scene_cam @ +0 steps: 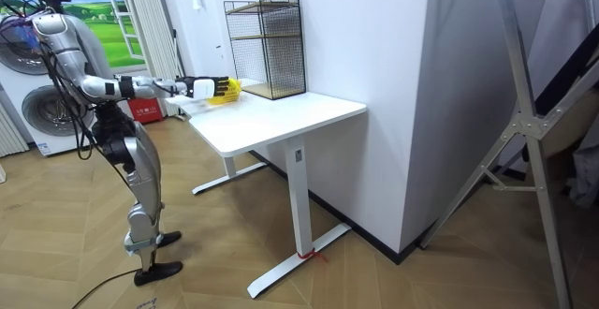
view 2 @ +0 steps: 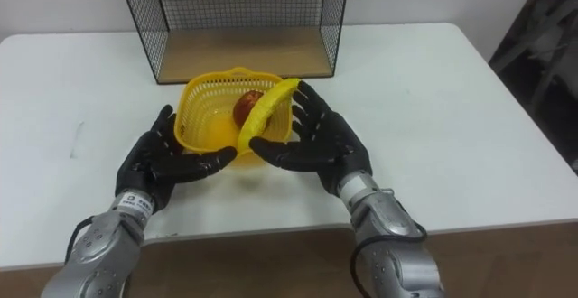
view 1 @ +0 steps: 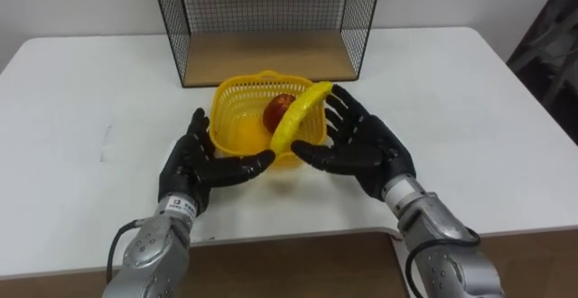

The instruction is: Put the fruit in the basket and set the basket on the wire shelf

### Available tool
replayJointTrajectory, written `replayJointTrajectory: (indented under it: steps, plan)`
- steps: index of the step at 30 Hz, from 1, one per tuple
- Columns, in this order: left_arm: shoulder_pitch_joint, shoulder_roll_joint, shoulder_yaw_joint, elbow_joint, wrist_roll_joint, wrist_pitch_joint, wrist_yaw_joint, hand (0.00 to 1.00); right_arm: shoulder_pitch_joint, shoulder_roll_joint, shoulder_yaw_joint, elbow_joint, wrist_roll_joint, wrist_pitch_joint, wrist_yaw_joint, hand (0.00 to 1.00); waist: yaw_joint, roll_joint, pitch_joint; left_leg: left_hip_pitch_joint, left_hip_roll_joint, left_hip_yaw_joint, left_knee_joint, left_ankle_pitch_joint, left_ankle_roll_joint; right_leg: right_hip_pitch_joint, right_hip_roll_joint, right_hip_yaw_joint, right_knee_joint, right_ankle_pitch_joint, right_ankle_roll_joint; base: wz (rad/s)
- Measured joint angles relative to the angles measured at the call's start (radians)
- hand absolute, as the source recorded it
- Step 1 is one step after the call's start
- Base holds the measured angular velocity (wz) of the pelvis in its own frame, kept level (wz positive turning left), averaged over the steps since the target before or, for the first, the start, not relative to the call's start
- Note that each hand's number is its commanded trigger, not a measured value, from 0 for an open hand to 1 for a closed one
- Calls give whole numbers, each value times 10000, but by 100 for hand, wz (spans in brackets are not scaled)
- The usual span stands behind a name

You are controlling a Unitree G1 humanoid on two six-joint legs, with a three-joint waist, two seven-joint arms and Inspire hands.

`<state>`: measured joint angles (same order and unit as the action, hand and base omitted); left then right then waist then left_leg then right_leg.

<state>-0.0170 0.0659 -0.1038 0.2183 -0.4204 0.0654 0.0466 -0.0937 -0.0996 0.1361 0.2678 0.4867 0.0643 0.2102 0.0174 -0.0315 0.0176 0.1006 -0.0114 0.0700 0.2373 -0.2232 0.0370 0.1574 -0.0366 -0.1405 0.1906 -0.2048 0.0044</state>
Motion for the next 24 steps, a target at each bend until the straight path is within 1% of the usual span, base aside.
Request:
replayJointTrajectory:
  steps: [8, 24]
  plan:
    - [-2, -63, -66, 0, 7, 21, 0, 0, -8, 207, 21, 0, -277, 25, -31, 0, -68, 30, -13, 6, -1, 2, 4, 0, 0, 8, -4, 6, -3, 0, 0, 0]
    - [-13, -112, -162, -37, -1, 20, 0, 0, -8, 254, 185, 15, -286, 19, -35, 0, -127, 90, 10, -10, -9, -1, 9, -2, 0, 14, 4, -28, -7, 2, -2, 0]
